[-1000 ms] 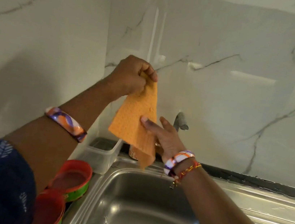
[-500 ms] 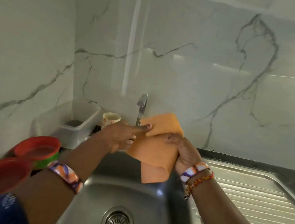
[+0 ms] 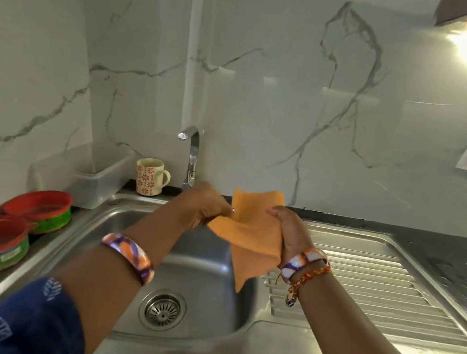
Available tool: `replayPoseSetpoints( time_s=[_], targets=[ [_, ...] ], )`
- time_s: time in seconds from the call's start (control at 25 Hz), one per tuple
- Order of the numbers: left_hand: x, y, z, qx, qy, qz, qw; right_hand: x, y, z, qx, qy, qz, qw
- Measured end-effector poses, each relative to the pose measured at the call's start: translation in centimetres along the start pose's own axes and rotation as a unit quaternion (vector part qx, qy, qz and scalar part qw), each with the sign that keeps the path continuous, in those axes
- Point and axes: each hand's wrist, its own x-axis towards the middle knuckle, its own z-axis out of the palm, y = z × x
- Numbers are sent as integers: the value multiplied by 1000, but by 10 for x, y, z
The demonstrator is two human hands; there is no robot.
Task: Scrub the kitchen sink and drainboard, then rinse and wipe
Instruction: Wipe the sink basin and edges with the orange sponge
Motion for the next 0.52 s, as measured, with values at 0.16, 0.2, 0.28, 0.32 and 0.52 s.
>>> replayPoseSetpoints(
  time_s=[0.16, 0.2, 0.28, 0.32, 0.52],
  targets=[
    [-17, 20, 0, -110, -31, 13, 993, -10, -2, -2, 58, -10, -35, 998],
    [-20, 20, 2, -118, -34, 8, 992, -14, -6, -3, 60, -10, -40, 997],
    [-23, 14, 3, -89, -27, -16, 996, -23, -14, -6, 45, -10, -44, 998],
    [-25, 10, 2, -74, -37, -41, 996, -27, -18, -6, 34, -9, -44, 998],
    [-36, 8, 3, -245, -132, -78, 957, -31, -24, -8, -33, -22, -23, 999]
  ],
)
